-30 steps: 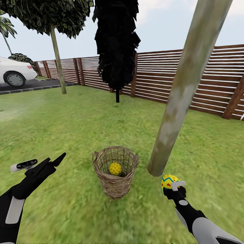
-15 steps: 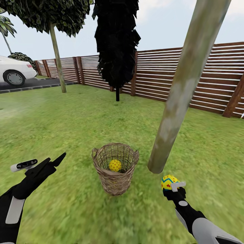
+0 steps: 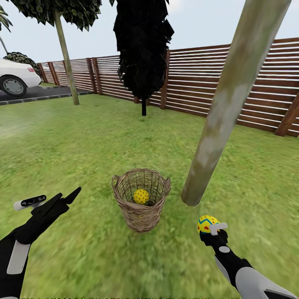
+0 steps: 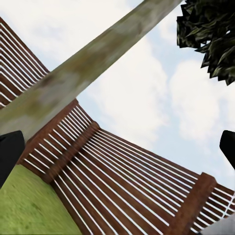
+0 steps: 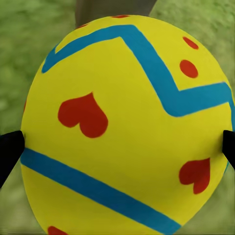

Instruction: Take the three Easter eggs out of the wicker basket on the lawn in the garden, then place them on the lawn next to a single tree (choose any tree) so that all three eggs are next to the same tree and none are left in the basket.

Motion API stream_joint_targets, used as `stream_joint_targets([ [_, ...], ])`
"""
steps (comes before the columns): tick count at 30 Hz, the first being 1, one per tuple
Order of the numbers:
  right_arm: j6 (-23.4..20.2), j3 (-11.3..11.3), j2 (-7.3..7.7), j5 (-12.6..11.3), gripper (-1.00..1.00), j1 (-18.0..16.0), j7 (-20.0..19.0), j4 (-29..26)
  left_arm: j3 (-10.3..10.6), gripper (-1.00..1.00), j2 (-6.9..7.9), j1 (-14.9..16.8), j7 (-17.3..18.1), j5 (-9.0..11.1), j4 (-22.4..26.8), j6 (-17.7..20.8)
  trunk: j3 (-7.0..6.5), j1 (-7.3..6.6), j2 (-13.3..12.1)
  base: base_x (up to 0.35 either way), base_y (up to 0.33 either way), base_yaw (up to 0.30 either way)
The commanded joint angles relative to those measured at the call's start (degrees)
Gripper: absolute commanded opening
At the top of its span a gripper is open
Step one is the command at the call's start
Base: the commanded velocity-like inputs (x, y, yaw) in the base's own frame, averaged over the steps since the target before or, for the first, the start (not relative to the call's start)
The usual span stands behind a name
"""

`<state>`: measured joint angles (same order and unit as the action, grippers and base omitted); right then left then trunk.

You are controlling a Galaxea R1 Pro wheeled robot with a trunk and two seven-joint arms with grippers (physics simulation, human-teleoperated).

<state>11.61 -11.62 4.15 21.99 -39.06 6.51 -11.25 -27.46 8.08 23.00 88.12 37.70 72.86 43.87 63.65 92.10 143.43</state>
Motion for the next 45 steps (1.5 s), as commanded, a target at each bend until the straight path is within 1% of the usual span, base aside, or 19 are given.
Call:
stream_joint_targets([
  [1,0.3,-0.5,-0.02,0.6,-1.0,-0.1,0.1,0.1,0.0,1.0,0.01,0.0,0.2,0.0,0.0,0.6,0.28,0.01,0.0,0.0,0.0,0.0],
  [16,0.3,-0.5,0.05,0.6,-1.0,-0.1,0.1,0.1,0.0,1.0,0.01,0.0,0.2,0.0,0.0,0.6,3.6,0.4,0.2,0.0,0.0,0.0],
  [18,0.2,-0.5,0.05,0.6,-1.0,-0.1,0.1,-0.1,-0.1,1.0,-0.24,0.0,0.2,0.1,-0.1,0.6,3.6,0.4,0.2,0.0,0.0,0.0],
  [20,0.2,-0.4,-0.01,0.6,-1.0,-0.1,0.1,-0.3,-0.1,1.0,-1.46,0.0,0.2,0.0,-0.2,0.5,3.6,0.4,0.2,0.0,0.0,0.0],
  [22,0.0,-0.5,0.02,0.5,-1.0,-0.1,0.1,-0.6,-0.1,1.0,-1.84,0.0,0.2,0.0,-0.2,0.5,3.6,0.4,0.2,0.0,0.0,0.0],
  [25,0.0,-0.6,0.06,0.3,-1.0,-0.1,0.1,-0.8,-0.1,1.0,-1.86,0.0,0.2,0.1,-0.2,0.4,3.6,0.4,0.2,0.064,0.0,0.0],
  [35,0.0,-0.8,0.07,-0.1,-1.0,-0.1,0.1,-0.9,-0.3,1.0,-1.93,0.0,0.2,0.0,-0.2,0.5,3.6,0.4,0.2,0.312,0.003,0.0],
  [40,0.0,-0.9,0.07,-0.2,-1.0,-0.1,0.1,-0.9,-0.5,1.0,-1.93,0.0,0.2,0.1,-0.2,0.5,3.6,0.4,0.2,0.031,0.004,0.0],
  [45,0.0,-0.9,0.07,-0.3,-1.0,-0.1,0.2,-0.9,-0.4,1.0,-1.93,0.0,0.2,0.1,-0.1,0.5,4.71,0.53,0.3,0.0,0.0,0.0],
])
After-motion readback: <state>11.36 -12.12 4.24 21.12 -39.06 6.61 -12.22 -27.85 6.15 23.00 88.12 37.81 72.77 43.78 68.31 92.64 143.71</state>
